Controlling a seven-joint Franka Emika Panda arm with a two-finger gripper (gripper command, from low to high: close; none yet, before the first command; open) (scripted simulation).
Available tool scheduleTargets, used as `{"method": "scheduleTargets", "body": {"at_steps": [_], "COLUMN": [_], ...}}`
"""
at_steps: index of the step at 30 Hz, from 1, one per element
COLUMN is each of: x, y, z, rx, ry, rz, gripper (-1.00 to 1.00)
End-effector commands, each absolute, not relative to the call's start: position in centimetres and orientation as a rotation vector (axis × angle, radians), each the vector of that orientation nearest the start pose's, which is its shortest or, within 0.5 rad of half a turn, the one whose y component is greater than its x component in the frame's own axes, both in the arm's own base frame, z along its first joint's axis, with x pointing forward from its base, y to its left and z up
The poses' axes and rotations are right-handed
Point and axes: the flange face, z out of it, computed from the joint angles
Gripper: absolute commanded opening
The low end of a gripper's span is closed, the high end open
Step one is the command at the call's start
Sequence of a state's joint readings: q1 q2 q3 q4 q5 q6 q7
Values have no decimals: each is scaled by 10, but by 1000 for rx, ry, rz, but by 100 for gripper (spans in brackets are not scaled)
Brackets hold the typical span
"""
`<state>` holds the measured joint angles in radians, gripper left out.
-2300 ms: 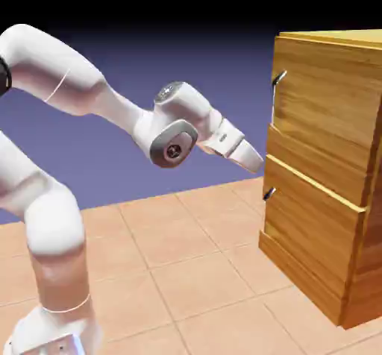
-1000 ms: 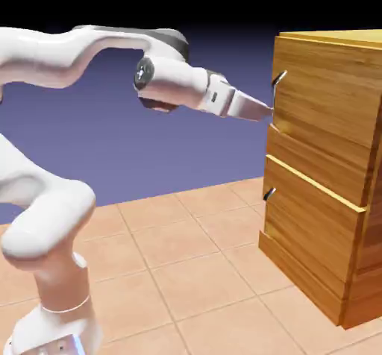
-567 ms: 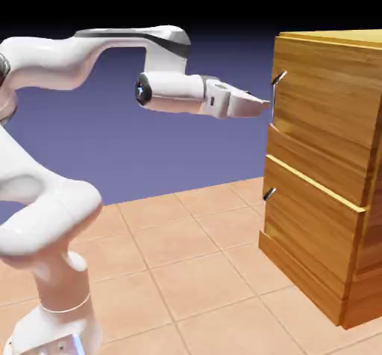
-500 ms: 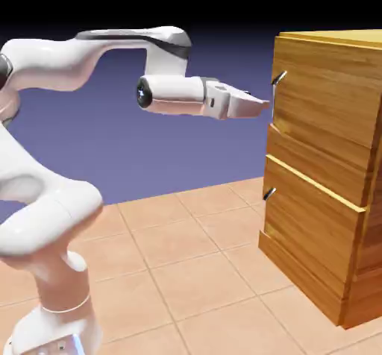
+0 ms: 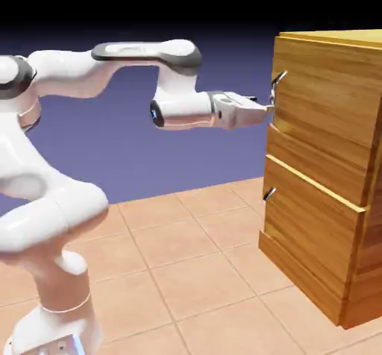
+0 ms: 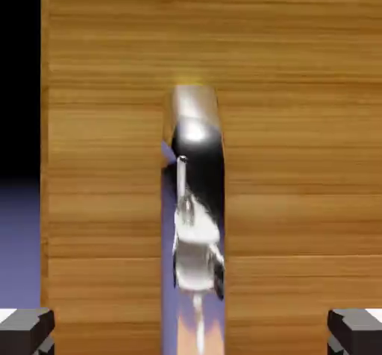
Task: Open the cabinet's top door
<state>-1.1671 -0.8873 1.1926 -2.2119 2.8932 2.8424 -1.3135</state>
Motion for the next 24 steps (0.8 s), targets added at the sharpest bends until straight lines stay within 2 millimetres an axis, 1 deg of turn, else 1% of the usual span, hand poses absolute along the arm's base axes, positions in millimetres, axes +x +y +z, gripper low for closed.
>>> {"method": "scheduleTargets", "body": {"at_steps": [1, 2, 3, 4, 8, 12, 24], "x": [483, 483, 483, 483, 465, 452, 426], "y": [92, 92, 92, 92, 83, 77, 61], "z": [511, 511, 511, 511, 511, 511, 511], "rx": [-1756, -1756, -1756, -1756, -1761, -1763, -1766], "ry": [782, 782, 782, 782, 722, 679, 591], "rz": [-1795, -1795, -1795, -1795, -1755, -1727, -1666], "gripper": [0, 0, -100, -100, -100, -100, -100]}}
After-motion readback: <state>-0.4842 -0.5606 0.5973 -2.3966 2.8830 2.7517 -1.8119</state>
